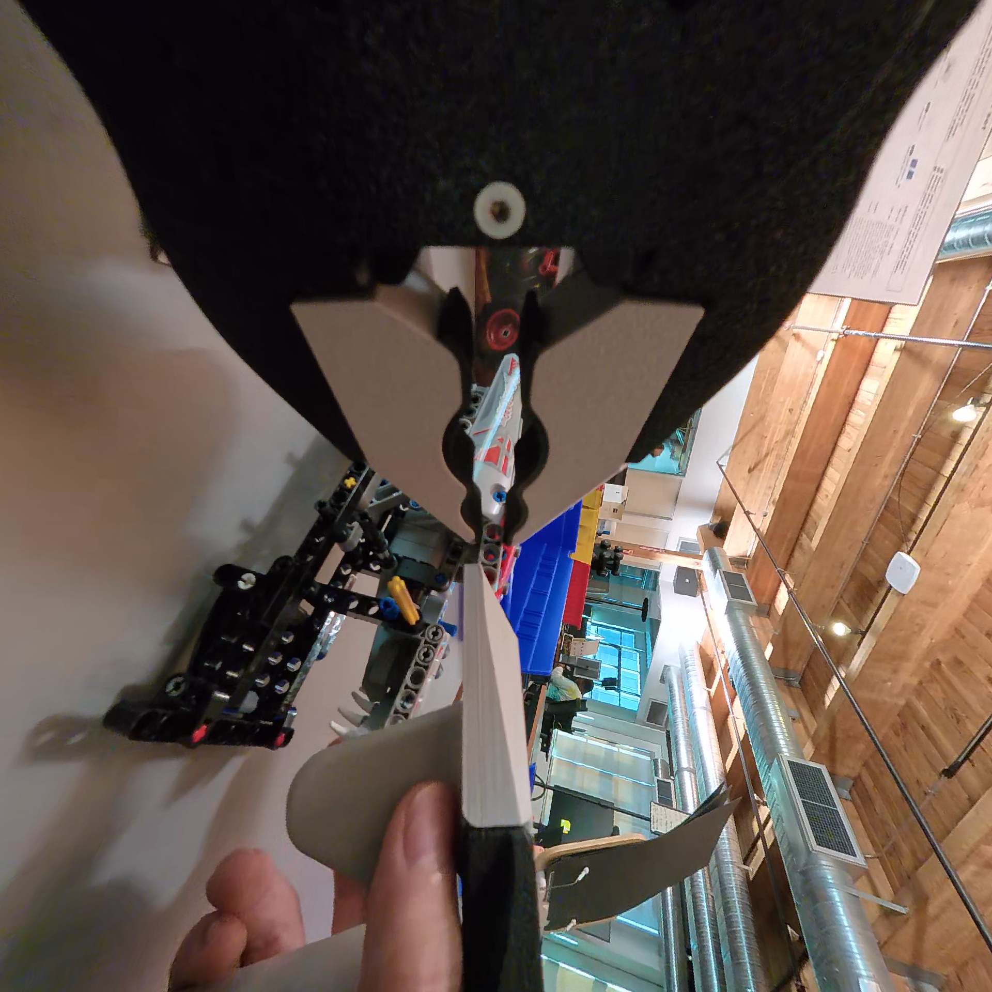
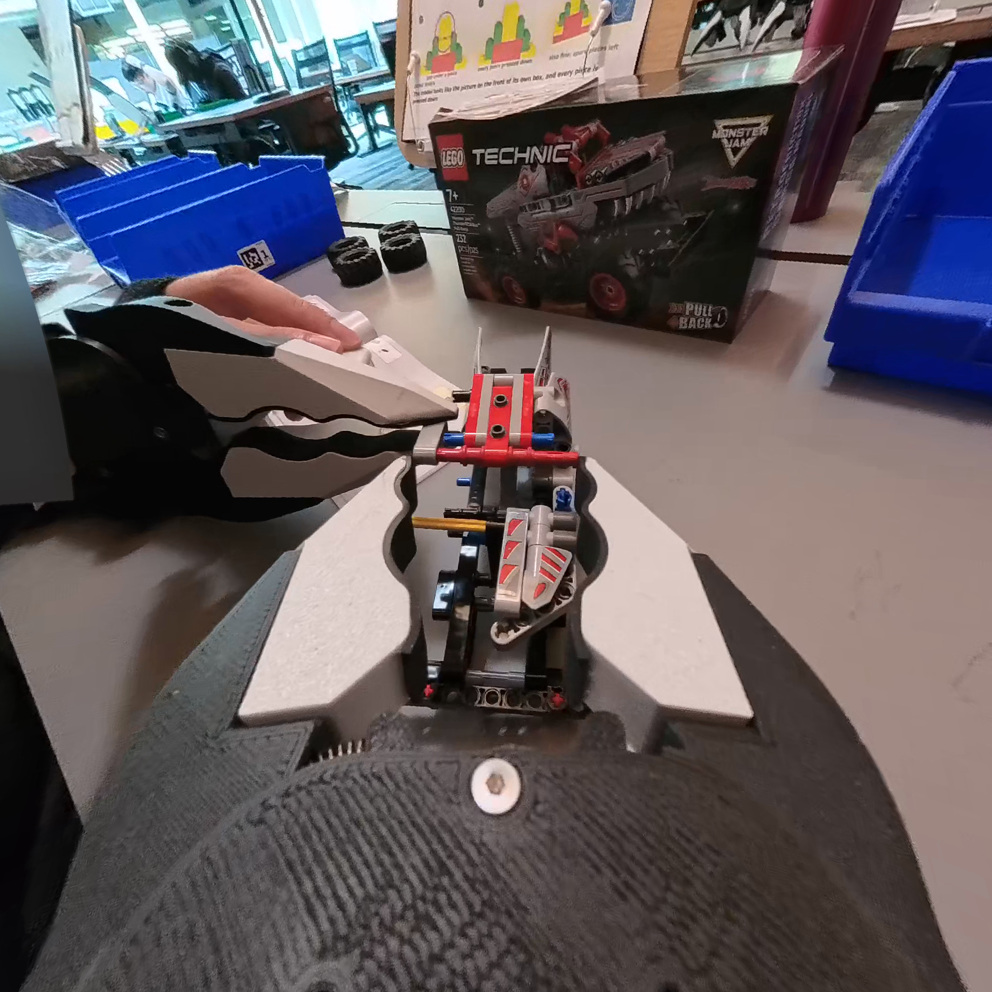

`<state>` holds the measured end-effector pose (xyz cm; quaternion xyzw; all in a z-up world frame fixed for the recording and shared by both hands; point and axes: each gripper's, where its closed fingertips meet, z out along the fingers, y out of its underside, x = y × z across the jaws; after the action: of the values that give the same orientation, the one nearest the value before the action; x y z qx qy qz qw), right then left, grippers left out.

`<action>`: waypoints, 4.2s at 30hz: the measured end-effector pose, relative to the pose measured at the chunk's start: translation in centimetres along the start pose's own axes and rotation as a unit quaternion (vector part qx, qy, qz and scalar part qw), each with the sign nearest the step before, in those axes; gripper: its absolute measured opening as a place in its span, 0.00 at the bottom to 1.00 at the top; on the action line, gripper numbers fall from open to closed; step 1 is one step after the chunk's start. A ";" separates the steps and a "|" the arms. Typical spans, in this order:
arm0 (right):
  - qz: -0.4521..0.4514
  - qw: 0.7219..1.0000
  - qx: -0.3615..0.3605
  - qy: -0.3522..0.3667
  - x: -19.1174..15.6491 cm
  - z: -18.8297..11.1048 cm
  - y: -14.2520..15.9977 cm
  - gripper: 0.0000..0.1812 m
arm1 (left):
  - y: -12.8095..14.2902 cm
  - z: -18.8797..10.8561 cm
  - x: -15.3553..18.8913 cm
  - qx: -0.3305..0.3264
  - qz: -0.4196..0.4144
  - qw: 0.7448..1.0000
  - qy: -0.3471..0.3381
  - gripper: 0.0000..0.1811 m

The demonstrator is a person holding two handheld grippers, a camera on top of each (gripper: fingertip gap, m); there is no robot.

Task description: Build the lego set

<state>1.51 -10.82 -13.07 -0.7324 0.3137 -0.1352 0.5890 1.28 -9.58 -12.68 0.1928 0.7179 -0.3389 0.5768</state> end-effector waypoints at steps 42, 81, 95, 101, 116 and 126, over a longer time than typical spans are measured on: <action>-0.024 1.000 0.012 0.009 -0.1 -0.3 -0.9 0.31 | 0.3 0.0 -0.1 -0.015 0.018 1.000 -0.005 0.02; -0.007 0.999 0.037 0.015 0.3 0.4 -0.9 0.31 | 0.2 0.2 -0.1 -0.044 0.022 0.999 -0.006 0.02; -0.014 0.999 0.038 -0.001 0.3 0.3 -1.0 0.31 | 0.2 0.4 -0.2 -0.038 0.024 0.999 -0.006 0.02; -0.026 0.999 0.036 0.012 0.5 0.5 -1.1 0.32 | 0.0 0.5 -0.3 -0.041 0.027 0.999 -0.008 0.02; -0.006 0.999 0.040 -0.004 0.7 0.7 -1.1 0.31 | 0.2 0.6 -0.3 -0.031 0.007 0.999 0.003 0.03; -0.025 0.998 0.049 -0.038 0.2 0.4 -0.8 0.31 | 0.2 -1.4 -0.9 0.045 -0.209 0.954 0.208 0.17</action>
<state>2.14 -10.54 -12.43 -0.7150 0.2656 -0.1374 0.6320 0.67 -8.31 -11.73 0.1303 0.8302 -0.4362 0.3218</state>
